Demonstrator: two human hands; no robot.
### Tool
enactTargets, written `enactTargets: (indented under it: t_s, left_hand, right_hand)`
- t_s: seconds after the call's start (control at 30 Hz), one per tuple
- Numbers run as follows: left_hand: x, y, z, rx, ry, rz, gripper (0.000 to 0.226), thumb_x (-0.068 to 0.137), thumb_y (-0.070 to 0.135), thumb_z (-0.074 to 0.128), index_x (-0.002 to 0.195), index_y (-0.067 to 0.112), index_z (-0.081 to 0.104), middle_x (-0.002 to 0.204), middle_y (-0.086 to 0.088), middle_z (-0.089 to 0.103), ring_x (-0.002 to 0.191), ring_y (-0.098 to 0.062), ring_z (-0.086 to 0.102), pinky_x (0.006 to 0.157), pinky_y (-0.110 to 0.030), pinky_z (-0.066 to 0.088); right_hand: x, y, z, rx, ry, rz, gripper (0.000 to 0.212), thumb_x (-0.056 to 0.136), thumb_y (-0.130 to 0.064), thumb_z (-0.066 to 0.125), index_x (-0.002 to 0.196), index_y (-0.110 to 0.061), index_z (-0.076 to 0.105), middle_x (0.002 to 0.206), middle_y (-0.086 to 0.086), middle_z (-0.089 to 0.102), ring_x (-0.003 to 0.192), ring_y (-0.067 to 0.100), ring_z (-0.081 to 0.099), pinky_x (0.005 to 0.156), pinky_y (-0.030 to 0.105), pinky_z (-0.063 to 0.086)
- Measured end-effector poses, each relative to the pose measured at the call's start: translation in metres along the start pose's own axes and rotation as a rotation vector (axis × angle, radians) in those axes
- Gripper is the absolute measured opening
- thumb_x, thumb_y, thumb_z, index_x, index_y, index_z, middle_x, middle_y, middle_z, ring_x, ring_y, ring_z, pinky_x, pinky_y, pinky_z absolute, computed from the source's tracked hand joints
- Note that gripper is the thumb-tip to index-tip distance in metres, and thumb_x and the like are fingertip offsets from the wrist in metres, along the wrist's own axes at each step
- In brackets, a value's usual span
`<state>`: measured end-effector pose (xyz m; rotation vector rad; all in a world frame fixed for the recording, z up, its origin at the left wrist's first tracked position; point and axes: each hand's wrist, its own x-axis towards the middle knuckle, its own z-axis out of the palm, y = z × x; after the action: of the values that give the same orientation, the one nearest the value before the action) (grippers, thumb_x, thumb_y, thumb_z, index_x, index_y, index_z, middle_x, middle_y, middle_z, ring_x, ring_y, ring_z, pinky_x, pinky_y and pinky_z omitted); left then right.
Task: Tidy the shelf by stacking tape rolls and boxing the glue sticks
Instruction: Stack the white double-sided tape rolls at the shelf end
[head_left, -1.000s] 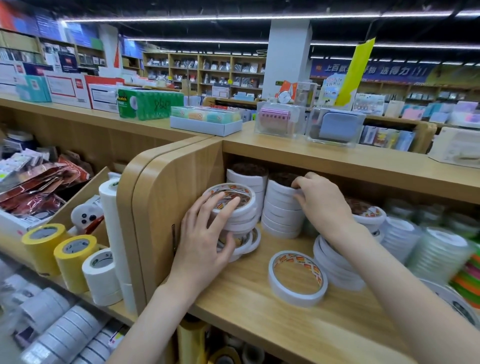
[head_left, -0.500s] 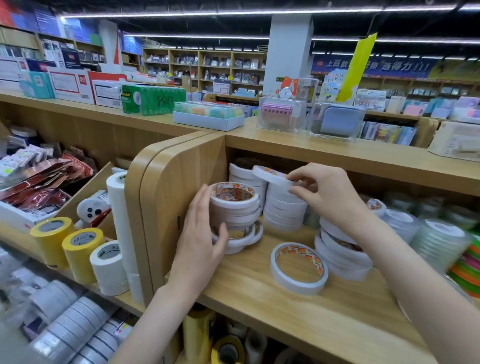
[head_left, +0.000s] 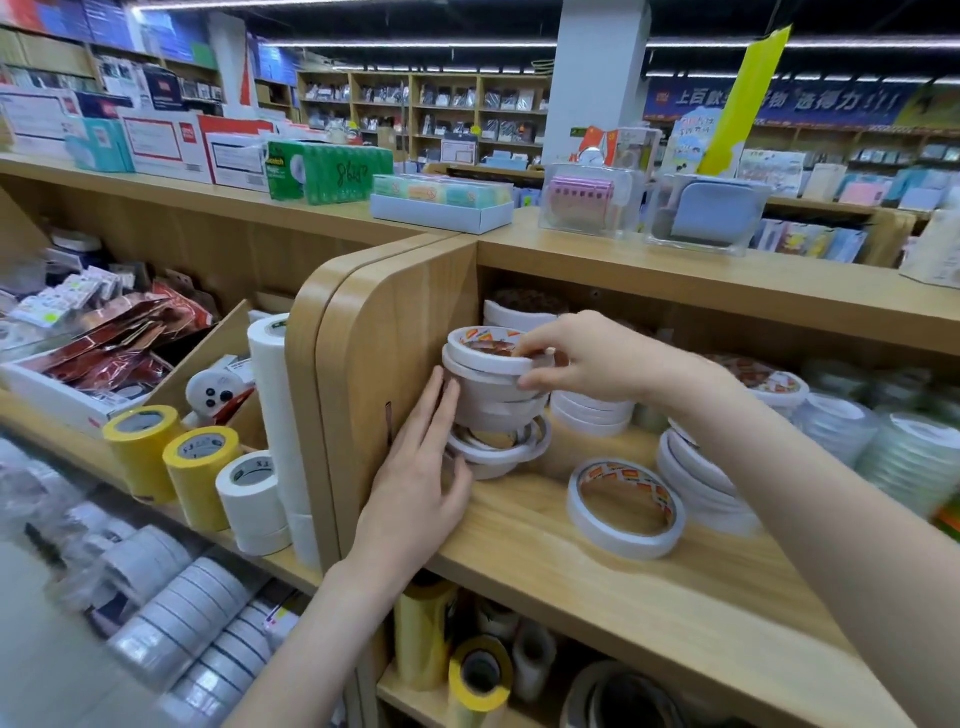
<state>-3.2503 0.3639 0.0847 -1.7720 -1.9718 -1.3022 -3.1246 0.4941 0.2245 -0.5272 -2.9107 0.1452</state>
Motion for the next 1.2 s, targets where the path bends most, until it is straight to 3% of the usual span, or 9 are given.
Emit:
enactTargets:
  t_s: [0.1,0.2,0.3,0.43,0.57,0.7,0.83,0.97,1.2]
  left_hand:
    - [0.000,-0.001,0.000,-0.014,-0.013,-0.009,0.067,0.091,0.012,0.053,0.148,0.021,0.017,0.154,0.013,0.007,0.121,0.028,0.007,0.093,0.009,0.009]
    - [0.000,-0.002,0.001,-0.006,-0.007,0.002,0.062,0.090,0.010,0.053,0.146,0.014,0.026,0.153,0.008,0.019,0.126,0.015,0.015,0.095,0.008,0.010]
    - [-0.001,-0.004,0.002,-0.017,0.002,0.000,0.061,0.089,0.009,0.054,0.145,0.013,0.028,0.149,0.004,0.029,0.130,0.007,0.022,0.102,0.003,0.012]
    - [-0.001,-0.004,0.002,-0.025,0.011,-0.007,0.061,0.089,0.008,0.055,0.144,0.012,0.030,0.146,0.001,0.036,0.132,-0.001,0.029,0.106,-0.002,0.015]
    - [-0.002,-0.004,0.002,-0.030,0.009,-0.013,0.060,0.088,0.006,0.054,0.143,0.011,0.031,0.145,-0.001,0.037,0.132,-0.002,0.030,0.106,-0.003,0.014]
    - [-0.001,-0.004,0.002,-0.033,0.004,-0.039,0.059,0.090,0.009,0.052,0.144,0.012,0.030,0.147,0.002,0.034,0.133,-0.001,0.027,0.106,-0.002,0.012]
    - [0.000,-0.005,0.003,-0.028,0.003,-0.045,0.059,0.090,0.011,0.053,0.144,0.013,0.030,0.148,0.003,0.033,0.136,-0.004,0.028,0.110,-0.016,0.019]
    - [0.001,-0.003,0.001,-0.040,-0.005,-0.046,0.058,0.090,0.012,0.052,0.144,0.015,0.031,0.149,0.004,0.031,0.136,-0.004,0.026,0.111,-0.017,0.018]
    - [0.002,-0.003,0.000,-0.031,-0.032,-0.015,0.064,0.090,0.018,0.057,0.146,0.017,0.026,0.151,0.007,0.023,0.139,-0.003,0.017,0.111,-0.014,0.011]
  right_hand:
    - [0.005,0.005,-0.007,0.099,-0.059,0.019,0.011,0.086,-0.026,0.062,0.090,-0.016,0.066,0.083,-0.004,0.061,0.071,-0.001,0.050,0.064,0.014,0.037]
    - [0.006,0.007,-0.011,0.191,-0.111,0.053,0.006,0.085,-0.026,0.064,0.086,-0.020,0.066,0.077,-0.010,0.060,0.065,-0.006,0.053,0.061,0.012,0.040]
    - [0.004,0.007,-0.008,0.178,-0.176,0.089,0.011,0.082,-0.028,0.068,0.086,-0.025,0.059,0.085,-0.013,0.059,0.080,0.008,0.059,0.068,0.025,0.049]
    - [0.007,0.003,0.008,-0.060,-0.119,0.083,0.026,0.074,-0.025,0.075,0.079,-0.004,0.059,0.075,0.004,0.054,0.073,0.020,0.051,0.068,0.036,0.042]
    - [0.007,0.003,0.013,-0.044,-0.094,0.069,0.025,0.072,-0.023,0.076,0.065,-0.011,0.056,0.060,-0.003,0.045,0.056,0.012,0.040,0.055,0.027,0.032]
    - [0.002,0.010,0.001,0.073,-0.037,0.099,0.027,0.072,-0.021,0.077,0.058,-0.016,0.054,0.056,-0.007,0.049,0.051,0.004,0.047,0.050,0.013,0.033]
    - [-0.004,0.017,-0.009,0.157,-0.043,0.164,0.019,0.072,-0.021,0.077,0.073,-0.007,0.065,0.062,-0.006,0.061,0.053,-0.006,0.057,0.052,0.006,0.042]
    - [-0.018,0.017,-0.021,0.140,-0.032,0.197,0.018,0.072,-0.021,0.077,0.076,-0.007,0.067,0.063,-0.006,0.063,0.054,-0.005,0.057,0.052,0.006,0.041]
    - [-0.080,0.010,-0.036,0.098,-0.014,0.165,0.019,0.069,-0.027,0.078,0.067,-0.012,0.066,0.061,0.001,0.063,0.057,0.009,0.055,0.061,0.025,0.044]
